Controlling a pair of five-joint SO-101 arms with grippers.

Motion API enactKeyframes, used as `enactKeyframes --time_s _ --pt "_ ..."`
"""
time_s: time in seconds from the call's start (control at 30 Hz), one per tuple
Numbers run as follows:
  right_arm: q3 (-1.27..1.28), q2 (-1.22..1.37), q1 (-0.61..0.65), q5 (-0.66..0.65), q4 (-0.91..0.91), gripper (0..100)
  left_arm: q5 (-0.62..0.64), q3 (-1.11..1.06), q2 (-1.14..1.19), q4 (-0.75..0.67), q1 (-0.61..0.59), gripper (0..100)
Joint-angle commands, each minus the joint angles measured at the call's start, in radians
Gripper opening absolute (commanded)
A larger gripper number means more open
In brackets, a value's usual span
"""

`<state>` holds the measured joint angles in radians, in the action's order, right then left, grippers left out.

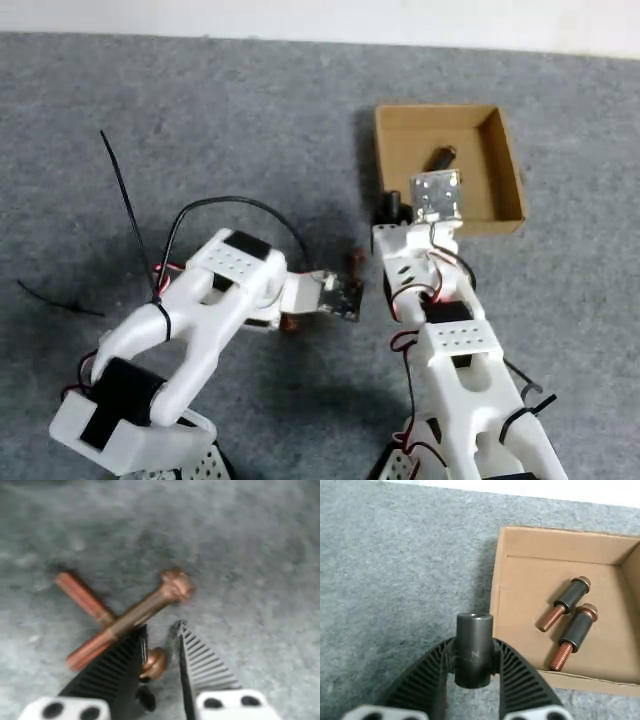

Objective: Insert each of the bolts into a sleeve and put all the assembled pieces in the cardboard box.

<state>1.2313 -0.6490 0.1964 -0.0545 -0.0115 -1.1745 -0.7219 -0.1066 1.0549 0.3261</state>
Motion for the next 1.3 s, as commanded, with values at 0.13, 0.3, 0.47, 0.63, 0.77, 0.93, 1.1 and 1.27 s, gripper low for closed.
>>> enactKeyframes --time_s 0.13,0.3,0.47,0.63,0.77,0.93,1.1,1.27 --pt "-0.015 -0.013 -0.013 0.005 0.025 0.5 0.028 0.064 -0.027 -0.012 0.03 10" --pt "-0.015 -0.012 -0.013 0.005 0.025 0.5 0.028 0.064 -0.14 0.054 0.097 10" --pt "-0.015 -0.012 -0.013 0.005 0.025 0.5 0.021 0.068 -0.173 0.058 0.124 11" --pt "-0.015 -0.01 -0.013 0.005 0.025 0.5 -0.026 0.111 -0.131 0.066 0.125 11" --pt "-0.015 -0.01 -0.013 0.005 0.025 0.5 -0.127 0.111 -0.058 0.066 0.114 11" --pt "-0.015 -0.013 -0.013 0.005 0.025 0.5 -0.149 0.145 0.056 0.064 0.104 11" --pt "-0.015 -0.018 -0.013 0.005 0.025 0.5 -0.149 0.205 0.143 0.066 0.085 11" --pt "-0.015 -0.018 -0.013 0.003 0.025 0.5 -0.149 0.237 0.211 0.066 0.082 11"
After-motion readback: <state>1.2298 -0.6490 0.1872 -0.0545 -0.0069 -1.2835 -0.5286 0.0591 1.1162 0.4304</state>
